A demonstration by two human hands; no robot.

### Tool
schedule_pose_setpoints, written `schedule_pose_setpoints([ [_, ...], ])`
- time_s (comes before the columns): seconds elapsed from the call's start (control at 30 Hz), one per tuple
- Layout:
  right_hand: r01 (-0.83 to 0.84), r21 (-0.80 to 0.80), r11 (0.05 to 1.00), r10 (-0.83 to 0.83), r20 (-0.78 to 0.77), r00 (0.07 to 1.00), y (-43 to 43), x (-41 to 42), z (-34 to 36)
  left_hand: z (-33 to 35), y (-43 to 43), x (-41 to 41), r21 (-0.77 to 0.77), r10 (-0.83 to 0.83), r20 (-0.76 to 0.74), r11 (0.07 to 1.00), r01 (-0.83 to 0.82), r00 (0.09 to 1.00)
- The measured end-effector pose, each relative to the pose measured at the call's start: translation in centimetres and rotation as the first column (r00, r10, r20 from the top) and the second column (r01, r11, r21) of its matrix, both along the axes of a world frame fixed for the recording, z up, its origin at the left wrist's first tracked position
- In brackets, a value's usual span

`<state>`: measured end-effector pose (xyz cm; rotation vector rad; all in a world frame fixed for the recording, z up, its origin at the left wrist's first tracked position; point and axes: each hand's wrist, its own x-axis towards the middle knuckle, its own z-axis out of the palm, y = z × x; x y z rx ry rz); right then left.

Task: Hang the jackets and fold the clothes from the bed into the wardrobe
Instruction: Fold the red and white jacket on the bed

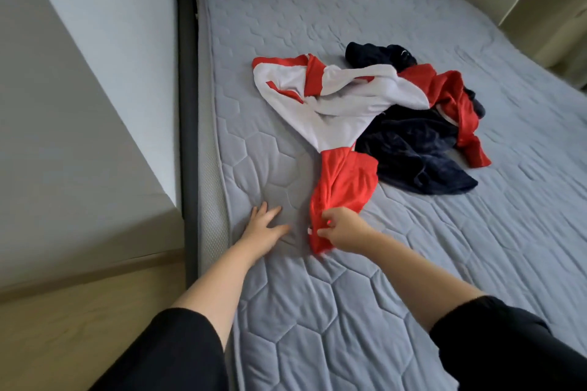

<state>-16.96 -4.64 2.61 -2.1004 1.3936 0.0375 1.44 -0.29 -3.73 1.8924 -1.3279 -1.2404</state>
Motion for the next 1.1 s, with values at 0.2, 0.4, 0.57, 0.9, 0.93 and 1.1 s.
schedule_pose_setpoints([
  [0.2, -0.215, 0.376, 0.901, 0.208, 0.06, 0.976, 6.7, -1.5, 0.8, 0.8, 5.1, -3.3, 0.293, 0.458, -0.792, 0.865, -0.408, 0.402],
  [0.4, 0.331, -0.231, 0.915, -0.328, 0.05, 0.943, 7.8, -3.9, -2.1, 1.6, 6.6, -5.2, 0.297, 0.389, -0.77, 0.92, -0.256, 0.505],
  [0.57, 0.544, 0.108, 0.832, -0.554, 0.12, 0.824, 7.1, -4.7, -3.0, 1.7, 7.6, -5.9, 0.263, 0.331, -0.775, 0.944, -0.201, 0.538],
  [0.9, -0.022, 0.201, 0.979, 0.084, -0.306, 0.948, 7.9, -3.7, -0.7, 1.9, 7.9, -4.9, 0.312, 0.392, -0.804, 0.918, -0.245, 0.448],
  [0.93, -0.043, 0.268, 0.962, 0.151, -0.398, 0.905, 7.9, -4.0, -0.3, 1.9, 7.9, -4.8, 0.311, 0.393, -0.808, 0.917, -0.248, 0.439],
  [1.1, 0.045, 0.228, 0.973, 0.067, -0.462, 0.884, 5.0, -5.0, 1.4, 1.7, 7.7, -5.1, 0.318, 0.402, -0.806, 0.913, -0.256, 0.434],
])
